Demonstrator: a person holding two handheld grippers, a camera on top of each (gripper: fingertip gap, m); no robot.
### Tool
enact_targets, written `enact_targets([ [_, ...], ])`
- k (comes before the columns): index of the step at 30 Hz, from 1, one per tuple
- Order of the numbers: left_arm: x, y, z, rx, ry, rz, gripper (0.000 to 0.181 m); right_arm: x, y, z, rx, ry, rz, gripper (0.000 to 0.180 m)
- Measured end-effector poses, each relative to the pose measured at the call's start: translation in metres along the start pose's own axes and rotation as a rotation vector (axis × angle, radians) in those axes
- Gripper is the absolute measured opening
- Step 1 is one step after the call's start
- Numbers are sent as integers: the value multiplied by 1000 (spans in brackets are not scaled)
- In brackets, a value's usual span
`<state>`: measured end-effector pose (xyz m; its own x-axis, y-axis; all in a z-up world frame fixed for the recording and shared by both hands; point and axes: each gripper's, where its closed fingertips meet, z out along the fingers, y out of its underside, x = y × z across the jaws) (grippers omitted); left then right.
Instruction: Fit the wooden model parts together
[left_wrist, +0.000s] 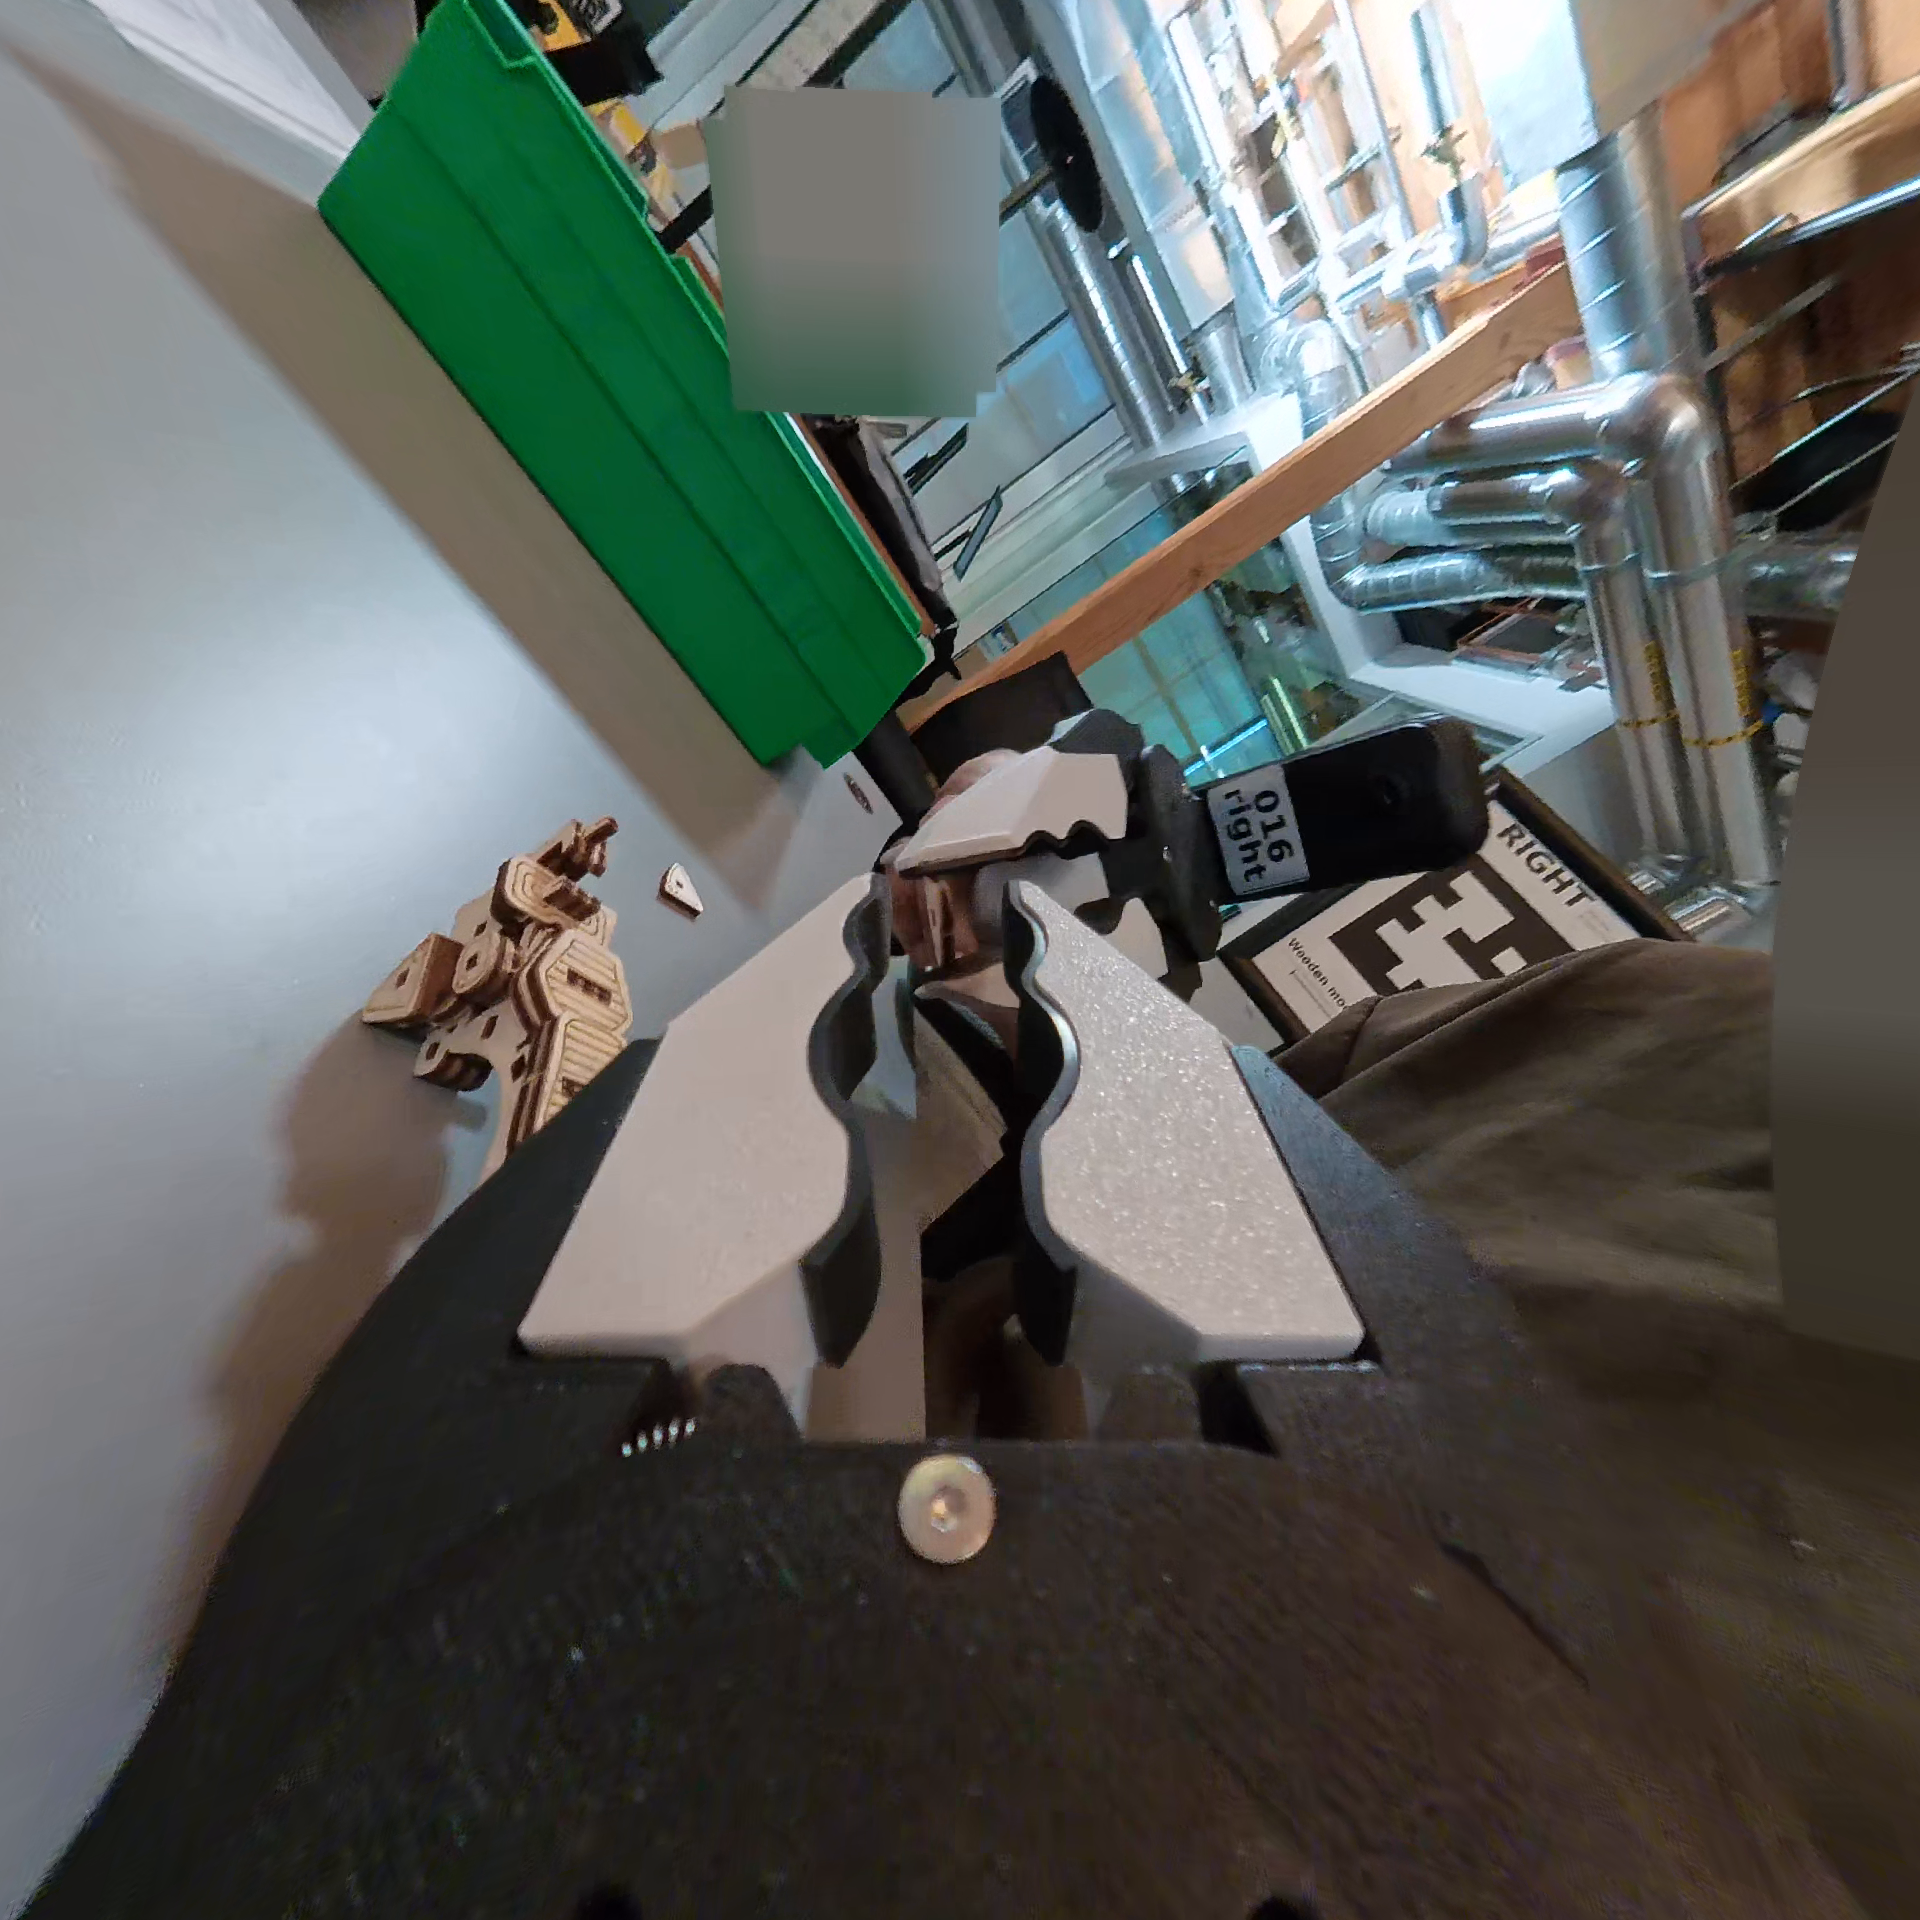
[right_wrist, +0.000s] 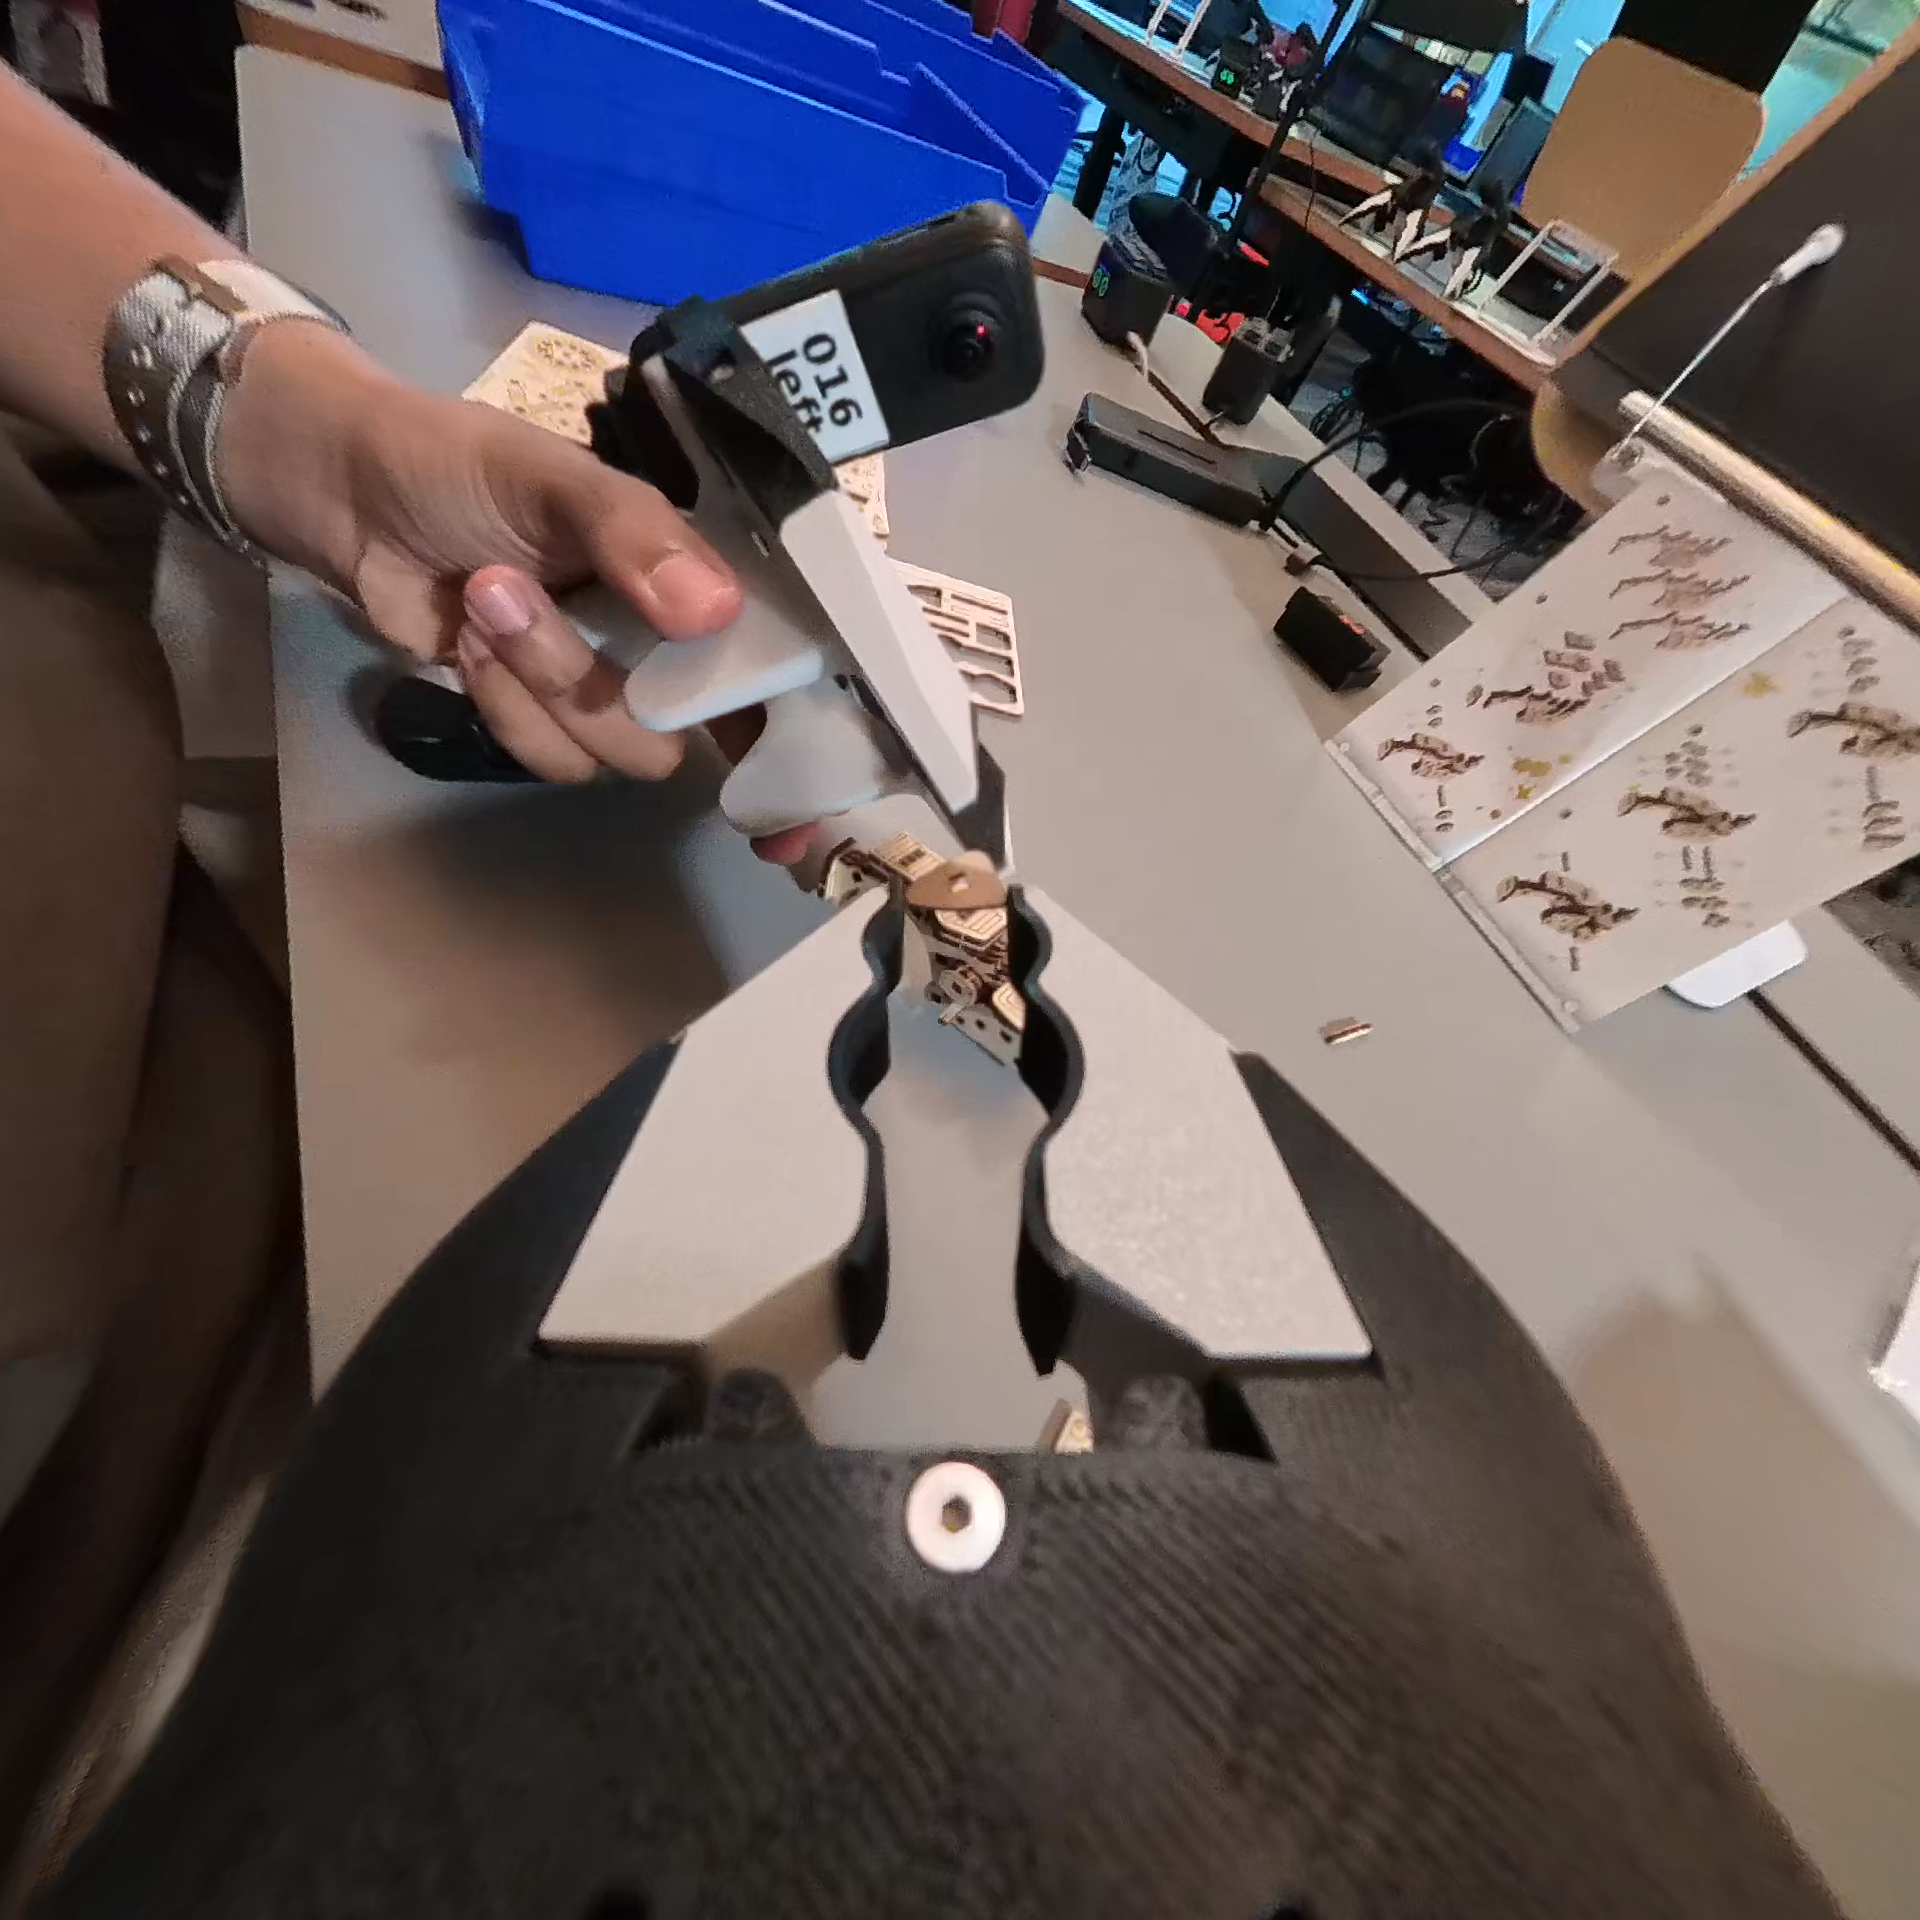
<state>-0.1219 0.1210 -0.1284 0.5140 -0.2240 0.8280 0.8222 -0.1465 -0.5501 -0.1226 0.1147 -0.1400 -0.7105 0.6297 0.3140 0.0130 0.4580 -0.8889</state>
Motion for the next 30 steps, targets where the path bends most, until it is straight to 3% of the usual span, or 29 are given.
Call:
enact_targets([
  [1,-1,2,0,-9,-8,4,18,-1,0,1,-3,3,-23,17],
  [5,1,7,-4,-20,-5,9,0,-5,-5,5,7,-12,-78,17],
  [30,2,-2,-51,157,-79,-12,0,-16,-28,45,87,-175,-68,18],
])
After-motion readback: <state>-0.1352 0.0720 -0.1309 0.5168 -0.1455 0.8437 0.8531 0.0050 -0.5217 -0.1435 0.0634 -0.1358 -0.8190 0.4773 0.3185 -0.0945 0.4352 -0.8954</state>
